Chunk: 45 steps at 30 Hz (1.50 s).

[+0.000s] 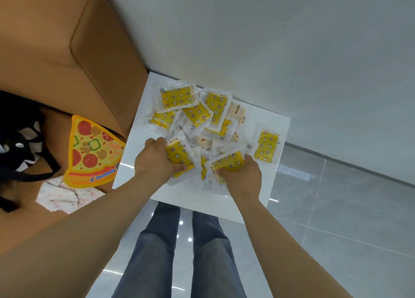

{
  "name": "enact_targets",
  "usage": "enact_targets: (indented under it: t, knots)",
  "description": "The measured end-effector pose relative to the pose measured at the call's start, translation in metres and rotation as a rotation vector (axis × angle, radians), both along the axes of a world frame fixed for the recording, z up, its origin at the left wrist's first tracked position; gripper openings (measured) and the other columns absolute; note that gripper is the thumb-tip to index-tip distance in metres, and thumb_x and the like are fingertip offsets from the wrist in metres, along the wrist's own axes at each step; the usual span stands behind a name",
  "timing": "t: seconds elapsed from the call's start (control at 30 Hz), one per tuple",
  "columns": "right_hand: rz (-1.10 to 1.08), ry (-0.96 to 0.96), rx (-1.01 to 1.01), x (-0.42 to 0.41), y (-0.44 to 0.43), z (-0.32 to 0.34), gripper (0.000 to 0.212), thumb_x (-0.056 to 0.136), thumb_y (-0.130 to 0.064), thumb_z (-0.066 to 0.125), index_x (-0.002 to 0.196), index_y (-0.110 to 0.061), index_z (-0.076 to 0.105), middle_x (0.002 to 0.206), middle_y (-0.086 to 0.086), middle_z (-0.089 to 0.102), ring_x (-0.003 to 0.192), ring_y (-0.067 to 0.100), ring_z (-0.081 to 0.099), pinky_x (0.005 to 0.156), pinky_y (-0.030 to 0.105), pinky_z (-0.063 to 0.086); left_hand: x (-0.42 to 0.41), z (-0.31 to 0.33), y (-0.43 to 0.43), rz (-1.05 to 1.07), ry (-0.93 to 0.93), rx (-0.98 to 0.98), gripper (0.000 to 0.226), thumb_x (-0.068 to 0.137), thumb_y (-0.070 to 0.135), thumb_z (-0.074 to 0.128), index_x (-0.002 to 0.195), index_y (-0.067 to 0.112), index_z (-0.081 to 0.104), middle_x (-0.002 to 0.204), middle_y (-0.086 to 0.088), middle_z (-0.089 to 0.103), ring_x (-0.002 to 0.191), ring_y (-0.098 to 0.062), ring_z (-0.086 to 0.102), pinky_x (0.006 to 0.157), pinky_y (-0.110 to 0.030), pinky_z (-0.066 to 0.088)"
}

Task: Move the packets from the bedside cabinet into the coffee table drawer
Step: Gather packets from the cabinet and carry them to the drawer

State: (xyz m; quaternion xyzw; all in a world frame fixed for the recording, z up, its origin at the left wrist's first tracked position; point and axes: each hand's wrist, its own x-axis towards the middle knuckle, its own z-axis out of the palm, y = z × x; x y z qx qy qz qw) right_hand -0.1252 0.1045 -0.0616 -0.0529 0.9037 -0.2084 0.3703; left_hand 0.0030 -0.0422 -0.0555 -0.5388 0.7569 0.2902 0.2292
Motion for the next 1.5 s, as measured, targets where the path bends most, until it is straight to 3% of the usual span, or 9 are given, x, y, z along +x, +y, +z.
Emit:
enact_targets:
  t: [0.17, 0.33, 0.57, 0.73, 0.9, 1.07, 1.17, 1.5]
  knots:
    - [0.02, 0.0, -0.001, 0.001, -0.003, 0.004, 0.058, 0.068, -0.031, 0.081, 0.114, -0.018, 0.048, 0.101, -0.003, 0.061, 0.091, 0.021, 0.059, 0.076, 0.035, 0.053, -0.001, -0.001, -0.002, -0.008, -0.021, 0.085, 0.068, 0.065, 0.056, 0.077, 0.114, 0.018, 0.05, 0.107, -0.003, 0.061, 0.102, -0.025, 0.059, 0.076, -0.033, 0.046]
    - [-0.044, -0.119, 0.0, -0.007, 0.0, 0.008, 0.027, 0.073, -0.023, 0.079, 0.089, -0.019, 0.057, 0.083, -0.002, 0.061, 0.074, 0.017, 0.057, 0.054, 0.02, 0.04, -0.002, 0.001, -0.004, 0.064, 0.002, 0.185, 0.04, 0.066, 0.049, 0.079, 0.083, 0.02, 0.059, 0.089, -0.002, 0.061, 0.085, -0.022, 0.059, 0.068, -0.03, 0.046]
    - [-0.047, -0.095, -0.092, -0.008, 0.009, 0.018, 0.029, 0.078, -0.019, 0.074, 0.1, -0.02, 0.056, 0.09, -0.004, 0.06, 0.082, 0.017, 0.058, 0.07, 0.025, 0.045, 0.004, 0.004, -0.006, 0.107, 0.109, 0.16, 0.039, 0.066, 0.044, 0.08, 0.085, 0.016, 0.061, 0.09, -0.005, 0.06, 0.085, -0.024, 0.059, 0.066, -0.03, 0.044]
    - [-0.066, -0.097, -0.154, -0.006, 0.015, 0.021, 0.026, 0.08, -0.015, 0.071, 0.098, -0.024, 0.054, 0.088, -0.005, 0.061, 0.079, 0.014, 0.058, 0.059, 0.016, 0.041, -0.002, 0.007, -0.003, 0.068, 0.129, 0.187, 0.037, 0.067, 0.044, 0.08, 0.082, 0.02, 0.058, 0.086, -0.001, 0.056, 0.08, -0.019, 0.054, 0.066, -0.028, 0.041]
    - [-0.075, -0.093, -0.141, -0.007, 0.022, 0.025, 0.031, 0.08, -0.017, 0.072, 0.107, -0.018, 0.058, 0.091, -0.003, 0.062, 0.08, 0.016, 0.059, 0.059, 0.015, 0.041, -0.014, 0.001, 0.002, 0.063, 0.139, 0.166, 0.048, 0.063, 0.047, 0.082, 0.094, 0.015, 0.065, 0.105, -0.008, 0.056, 0.095, -0.027, 0.059, 0.077, -0.035, 0.05]
    - [-0.085, -0.091, -0.159, -0.009, 0.025, 0.026, 0.027, 0.08, -0.016, 0.072, 0.101, -0.022, 0.056, 0.088, -0.005, 0.062, 0.072, 0.007, 0.056, 0.06, 0.016, 0.044, -0.02, 0.005, 0.0, 0.035, 0.107, 0.136, 0.042, 0.064, 0.048, 0.08, 0.085, 0.018, 0.06, 0.091, -0.005, 0.062, 0.089, -0.026, 0.06, 0.07, -0.03, 0.046]
    - [-0.084, -0.093, -0.161, -0.008, 0.026, 0.029, 0.028, 0.081, -0.017, 0.072, 0.105, -0.021, 0.057, 0.09, -0.006, 0.061, 0.077, 0.012, 0.058, 0.069, 0.021, 0.049, -0.017, 0.008, -0.001, 0.053, 0.115, 0.127, 0.039, 0.066, 0.046, 0.08, 0.082, 0.019, 0.057, 0.084, -0.001, 0.058, 0.081, -0.021, 0.056, 0.065, -0.03, 0.041]
    - [-0.095, -0.086, -0.188, -0.013, 0.029, 0.045, 0.028, 0.08, -0.015, 0.071, 0.105, -0.021, 0.058, 0.091, -0.006, 0.063, 0.074, 0.008, 0.057, 0.06, 0.013, 0.043, -0.01, 0.027, -0.004, 0.106, 0.18, 0.156, 0.036, 0.067, 0.033, 0.083, 0.088, 0.011, 0.063, 0.089, -0.008, 0.063, 0.087, -0.027, 0.06, 0.068, -0.029, 0.042]
